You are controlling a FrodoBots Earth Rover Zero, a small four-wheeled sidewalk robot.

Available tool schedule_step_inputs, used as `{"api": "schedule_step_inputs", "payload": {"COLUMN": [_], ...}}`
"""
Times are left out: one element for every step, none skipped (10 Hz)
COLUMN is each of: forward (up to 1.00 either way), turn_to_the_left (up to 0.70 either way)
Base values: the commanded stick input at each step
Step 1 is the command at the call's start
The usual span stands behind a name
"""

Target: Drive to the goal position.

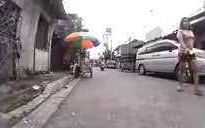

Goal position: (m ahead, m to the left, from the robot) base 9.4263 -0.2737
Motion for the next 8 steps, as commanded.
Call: {"api": "schedule_step_inputs", "payload": {"forward": [1.00,1.00,1.00,1.00,1.00,1.00,1.00,1.00], "turn_to_the_left": [0.00,0.00,0.00,0.00,0.00,0.27,0.27,0.00]}}
